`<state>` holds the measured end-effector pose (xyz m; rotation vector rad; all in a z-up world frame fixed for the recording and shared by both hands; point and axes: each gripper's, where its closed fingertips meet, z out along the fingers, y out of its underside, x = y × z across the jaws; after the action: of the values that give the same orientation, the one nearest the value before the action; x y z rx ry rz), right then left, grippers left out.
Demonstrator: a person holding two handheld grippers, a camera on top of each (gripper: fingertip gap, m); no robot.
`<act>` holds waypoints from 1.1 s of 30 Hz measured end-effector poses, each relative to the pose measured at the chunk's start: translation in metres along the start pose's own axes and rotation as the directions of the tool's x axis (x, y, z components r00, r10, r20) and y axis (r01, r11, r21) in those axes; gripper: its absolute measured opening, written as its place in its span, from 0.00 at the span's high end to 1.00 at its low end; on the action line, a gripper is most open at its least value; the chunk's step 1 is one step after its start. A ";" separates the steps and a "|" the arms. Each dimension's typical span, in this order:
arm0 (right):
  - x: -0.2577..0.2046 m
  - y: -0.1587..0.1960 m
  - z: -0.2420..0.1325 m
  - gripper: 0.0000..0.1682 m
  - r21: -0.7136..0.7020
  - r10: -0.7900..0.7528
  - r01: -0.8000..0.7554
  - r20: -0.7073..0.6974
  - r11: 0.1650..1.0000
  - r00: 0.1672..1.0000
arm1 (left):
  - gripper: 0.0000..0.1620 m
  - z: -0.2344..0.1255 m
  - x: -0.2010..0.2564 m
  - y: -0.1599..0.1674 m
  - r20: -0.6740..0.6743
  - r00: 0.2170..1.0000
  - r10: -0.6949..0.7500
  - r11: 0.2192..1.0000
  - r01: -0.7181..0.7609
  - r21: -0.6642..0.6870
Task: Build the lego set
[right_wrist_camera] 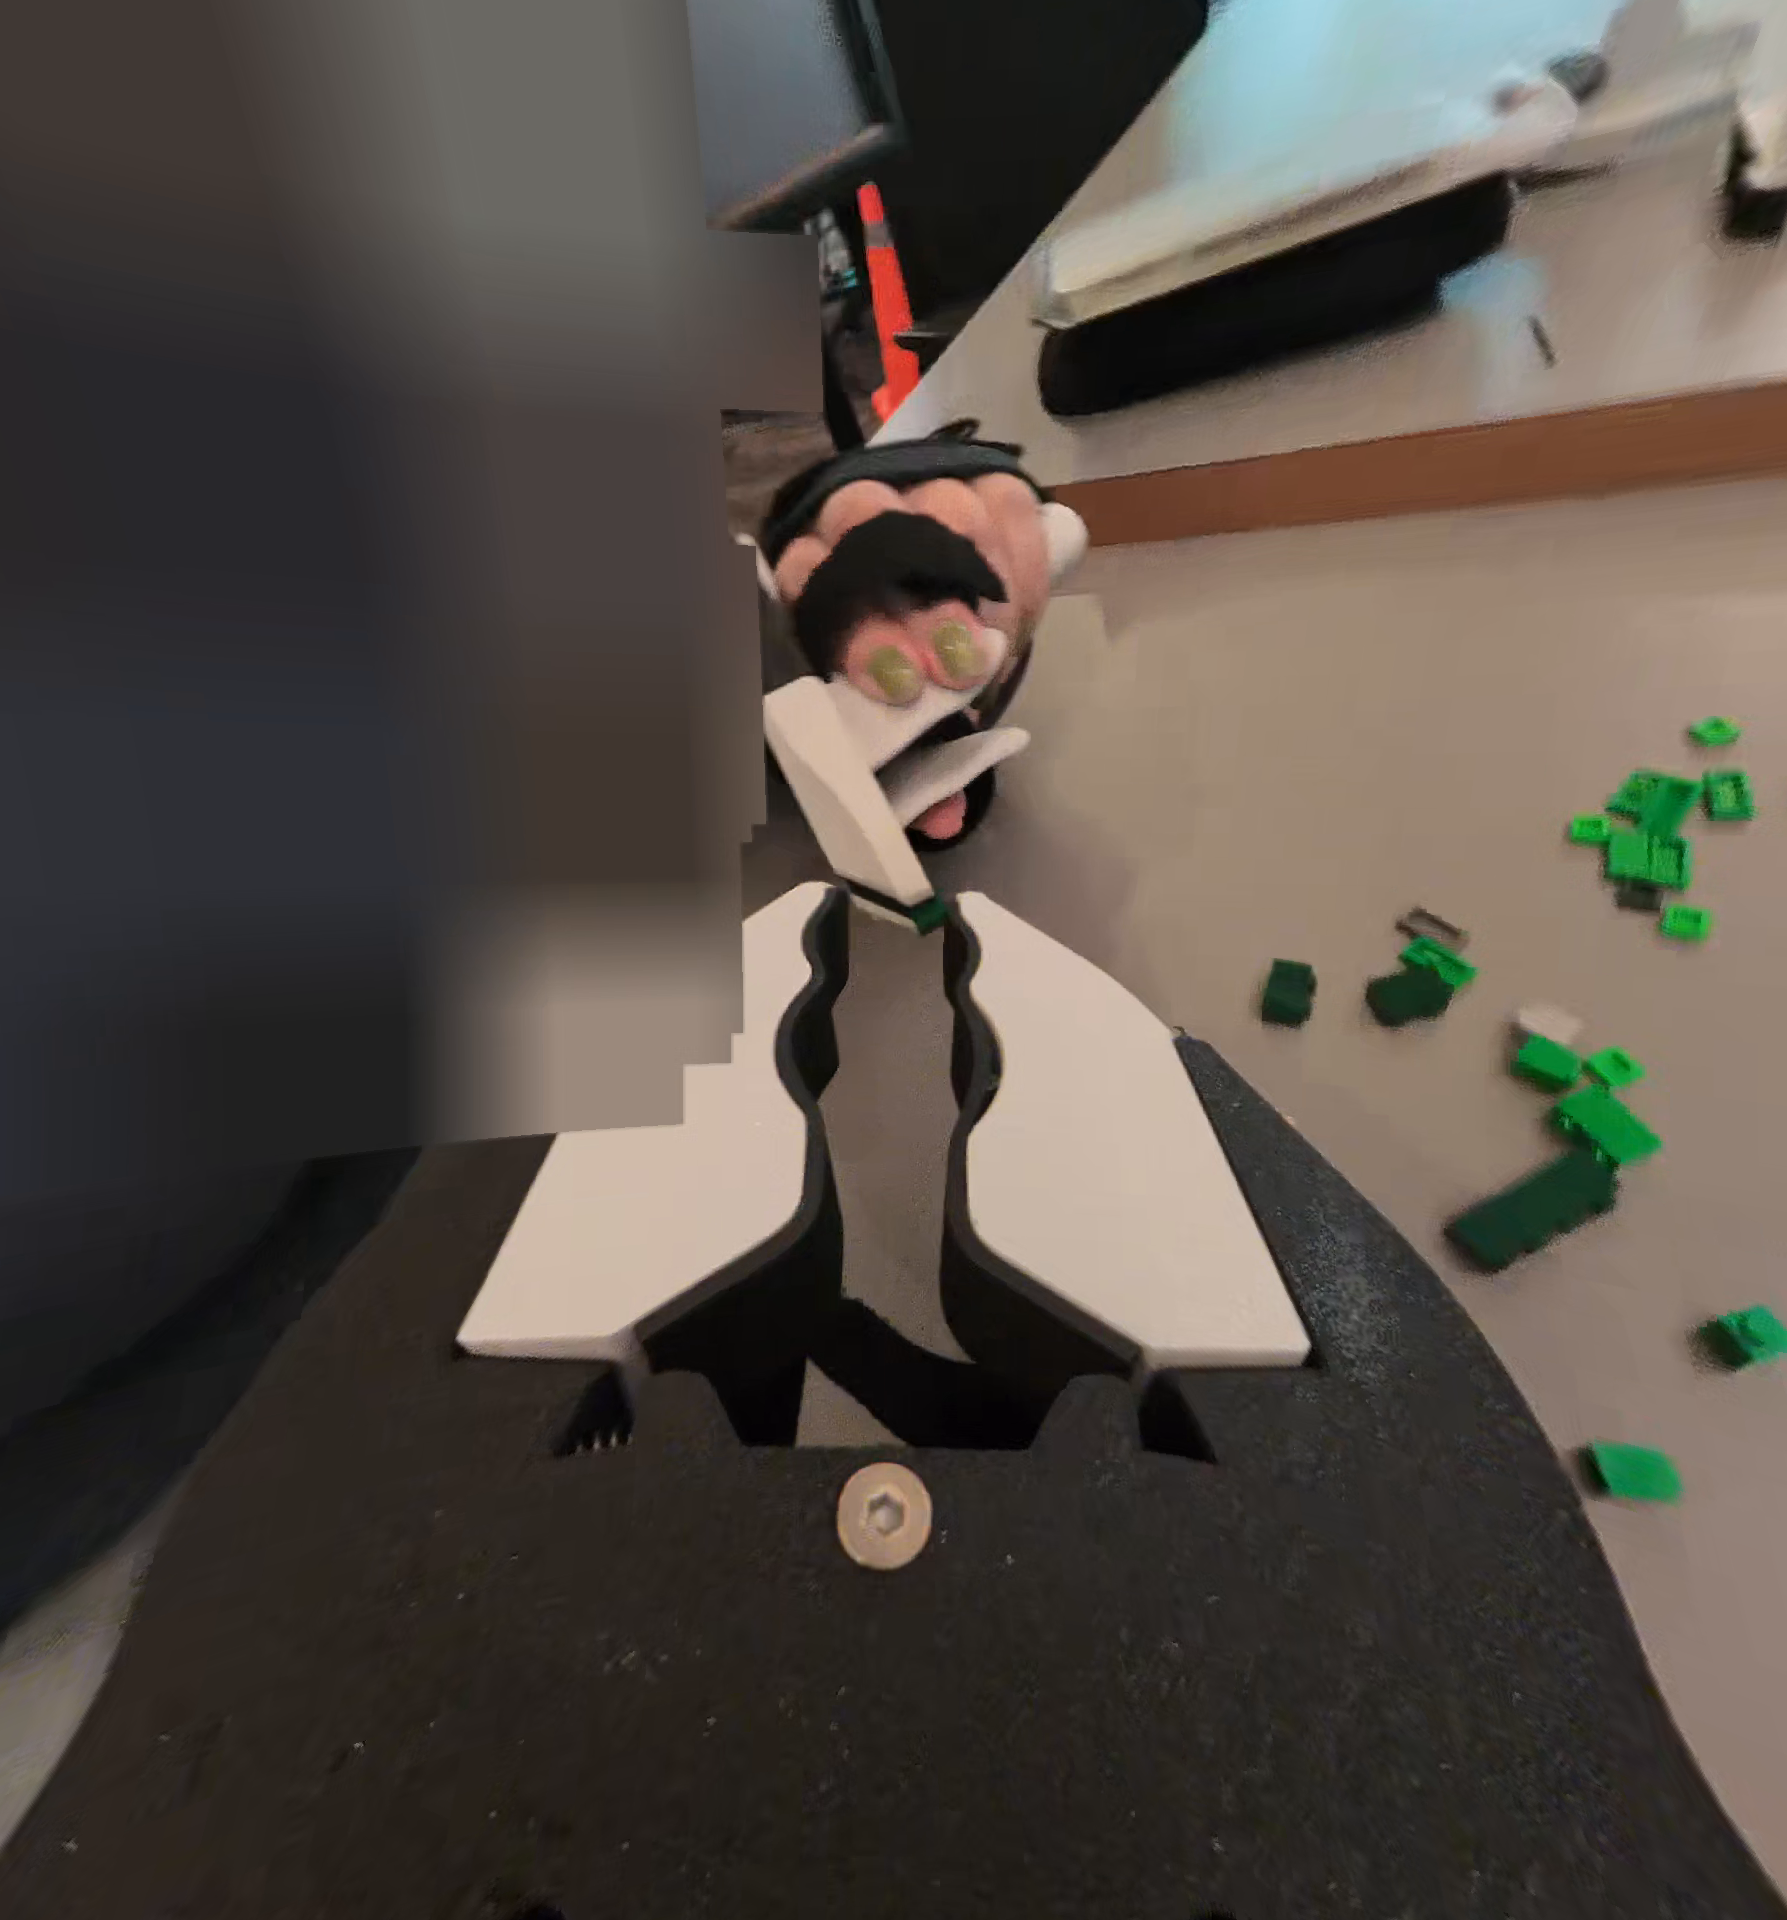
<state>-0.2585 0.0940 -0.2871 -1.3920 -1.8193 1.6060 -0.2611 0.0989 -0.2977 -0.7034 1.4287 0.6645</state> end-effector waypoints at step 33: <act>-0.005 0.081 -0.081 0.96 -0.134 -0.211 0.165 -0.501 0.977 0.839 | 0.59 0.046 0.080 -0.029 -0.548 0.085 -0.832 0.429 0.725 -0.539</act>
<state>-0.1588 0.1253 -0.3332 -1.4492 -1.6445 0.9424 -0.2058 0.1152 -0.3759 -1.8798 1.4292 -0.5703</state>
